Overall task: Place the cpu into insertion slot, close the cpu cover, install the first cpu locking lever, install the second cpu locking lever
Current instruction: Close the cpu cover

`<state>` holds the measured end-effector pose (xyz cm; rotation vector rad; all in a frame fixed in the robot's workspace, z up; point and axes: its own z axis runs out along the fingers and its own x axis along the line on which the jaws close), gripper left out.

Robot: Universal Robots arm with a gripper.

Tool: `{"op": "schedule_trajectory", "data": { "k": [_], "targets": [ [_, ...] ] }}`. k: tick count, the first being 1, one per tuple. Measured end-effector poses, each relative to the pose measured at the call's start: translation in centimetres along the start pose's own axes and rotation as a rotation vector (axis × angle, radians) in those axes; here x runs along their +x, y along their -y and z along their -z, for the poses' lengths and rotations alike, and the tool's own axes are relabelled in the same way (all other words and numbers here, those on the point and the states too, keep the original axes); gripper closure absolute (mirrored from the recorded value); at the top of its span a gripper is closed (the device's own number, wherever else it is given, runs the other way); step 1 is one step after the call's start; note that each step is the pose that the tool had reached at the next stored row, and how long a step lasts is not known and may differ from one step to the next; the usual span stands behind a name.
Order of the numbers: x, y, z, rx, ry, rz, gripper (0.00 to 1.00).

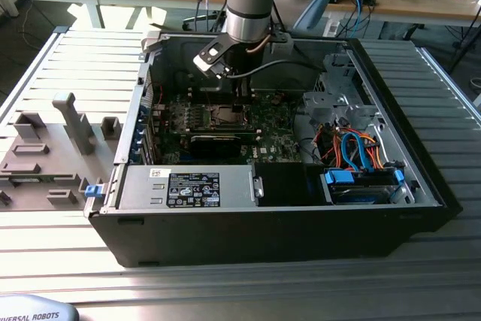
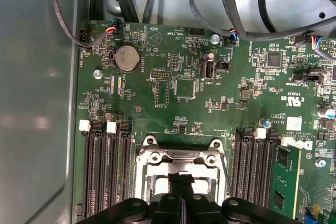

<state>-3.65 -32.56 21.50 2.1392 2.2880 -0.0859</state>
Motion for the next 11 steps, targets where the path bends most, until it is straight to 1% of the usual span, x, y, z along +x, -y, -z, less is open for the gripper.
{"op": "schedule_trajectory", "data": {
  "k": [11],
  "targets": [
    [0.03,0.14,-0.4,-0.0001,-0.0001,0.0,0.89]
  ]
}}
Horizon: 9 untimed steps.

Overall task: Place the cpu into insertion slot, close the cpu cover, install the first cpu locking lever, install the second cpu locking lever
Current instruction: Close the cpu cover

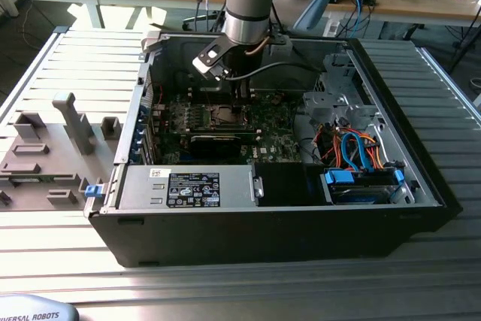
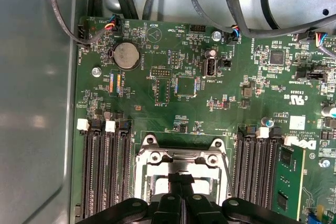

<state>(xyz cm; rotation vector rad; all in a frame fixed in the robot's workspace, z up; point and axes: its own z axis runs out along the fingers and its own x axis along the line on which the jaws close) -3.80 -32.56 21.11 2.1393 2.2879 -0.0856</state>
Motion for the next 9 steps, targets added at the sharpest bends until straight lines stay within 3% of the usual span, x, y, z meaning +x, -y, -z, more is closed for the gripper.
{"op": "schedule_trajectory", "data": {
  "k": [9],
  "targets": [
    [0.02,0.08,-0.31,0.0,0.0,0.0,0.89]
  ]
}}
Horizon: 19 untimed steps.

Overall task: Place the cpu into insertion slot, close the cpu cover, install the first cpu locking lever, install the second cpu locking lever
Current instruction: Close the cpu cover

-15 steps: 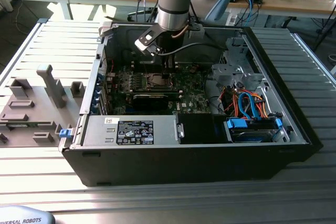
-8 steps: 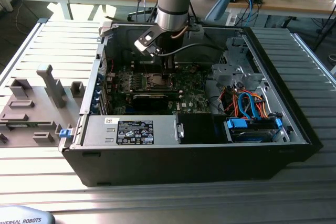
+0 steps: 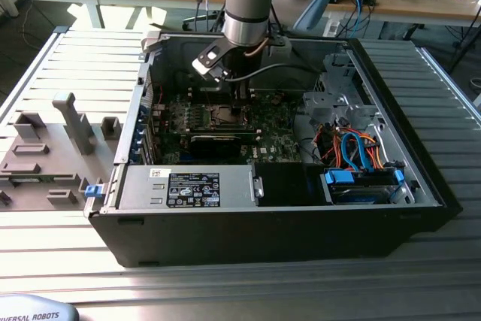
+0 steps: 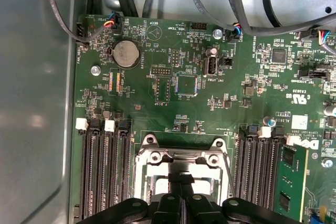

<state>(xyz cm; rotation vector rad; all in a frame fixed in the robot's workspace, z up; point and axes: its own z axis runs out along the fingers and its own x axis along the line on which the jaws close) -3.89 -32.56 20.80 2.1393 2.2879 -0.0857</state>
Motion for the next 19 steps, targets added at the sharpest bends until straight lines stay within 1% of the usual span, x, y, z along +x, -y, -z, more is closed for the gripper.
{"op": "schedule_trajectory", "data": {
  "k": [3,6,9,11,13,15,16,17,19],
  "targets": [
    [0.01,0.13,-0.25,0.0002,0.0005,0.0,0.89],
    [0.07,0.79,-0.47,0.0002,0.0003,0.0,0.89],
    [0.1,1.12,-0.49,-0.0009,0.0001,0.0,0.89],
    [0.1,1.13,-0.36,-0.0016,-0.0003,0.0,0.89],
    [0.09,0.97,-0.18,-0.0019,-0.0004,0.0,0.89],
    [0.05,1.02,0.39,-0.0015,0.0011,0.0,0.89],
    [0.07,1.38,0.52,-0.0045,0.0012,0.0,0.89],
    [0.1,1.82,0.52,-0.0071,0.0012,0.0,0.89],
    [0.16,2.7,0.49,-0.0089,0.0013,-0.001,0.89]
  ]
}}
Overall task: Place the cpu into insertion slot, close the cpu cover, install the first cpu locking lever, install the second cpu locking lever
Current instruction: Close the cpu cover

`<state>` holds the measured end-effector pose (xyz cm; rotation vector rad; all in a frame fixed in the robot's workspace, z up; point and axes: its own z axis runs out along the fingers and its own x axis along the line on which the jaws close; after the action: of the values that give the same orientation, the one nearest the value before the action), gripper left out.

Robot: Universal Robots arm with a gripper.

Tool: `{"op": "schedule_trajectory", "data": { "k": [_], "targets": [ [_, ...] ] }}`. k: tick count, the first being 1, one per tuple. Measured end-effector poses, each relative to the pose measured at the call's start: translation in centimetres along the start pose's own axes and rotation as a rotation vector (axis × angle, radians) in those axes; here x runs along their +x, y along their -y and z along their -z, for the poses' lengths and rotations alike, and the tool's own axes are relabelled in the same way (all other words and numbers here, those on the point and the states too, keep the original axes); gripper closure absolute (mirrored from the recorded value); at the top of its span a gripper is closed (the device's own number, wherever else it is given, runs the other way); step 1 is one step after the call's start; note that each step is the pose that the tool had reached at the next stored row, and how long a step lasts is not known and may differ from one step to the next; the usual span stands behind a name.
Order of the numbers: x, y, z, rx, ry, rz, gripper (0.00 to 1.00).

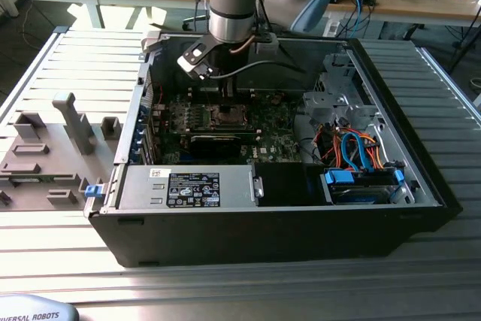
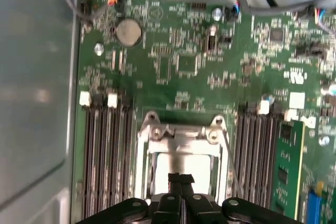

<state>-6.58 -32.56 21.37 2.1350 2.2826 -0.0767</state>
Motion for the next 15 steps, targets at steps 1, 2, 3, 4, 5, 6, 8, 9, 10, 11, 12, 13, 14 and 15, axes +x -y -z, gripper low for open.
{"op": "schedule_trajectory", "data": {
  "k": [1,2,3,4,5,6,8,9,10,11,12,13,14,15],
  "targets": [
    [0.03,0.46,-0.05,-0.0007,0.0001,0.0,0.89],
    [0.06,0.79,-0.12,-0.001,0.0,0.0,0.89],
    [0.09,1.02,-0.23,-0.0011,-0.0001,0.0,0.89],
    [0.09,1.08,-0.32,-0.001,0.0001,0.0,0.89],
    [0.1,1.08,-0.52,-0.001,0.0001,0.0,0.89],
    [0.1,1.08,-0.7,-0.001,0.0001,0.0,0.89],
    [0.1,1.09,-0.82,-0.0008,0.0004,0.0,0.89],
    [0.1,1.09,-0.86,-0.0006,0.0006,0.0,0.89],
    [0.09,1.09,-0.88,-0.0005,0.0006,0.0,0.89],
    [0.08,1.09,-0.9,-0.0008,0.0003,0.0,0.89],
    [0.08,1.09,-0.9,-0.0008,0.0003,0.0,0.89],
    [0.08,1.07,-0.9,-0.0008,0.0002,0.0,0.89],
    [0.06,0.91,-0.89,-0.0008,0.0004,0.0,0.89],
    [0.04,0.48,-0.83,-0.0013,-0.0003,0.0,0.89]
  ]
}}
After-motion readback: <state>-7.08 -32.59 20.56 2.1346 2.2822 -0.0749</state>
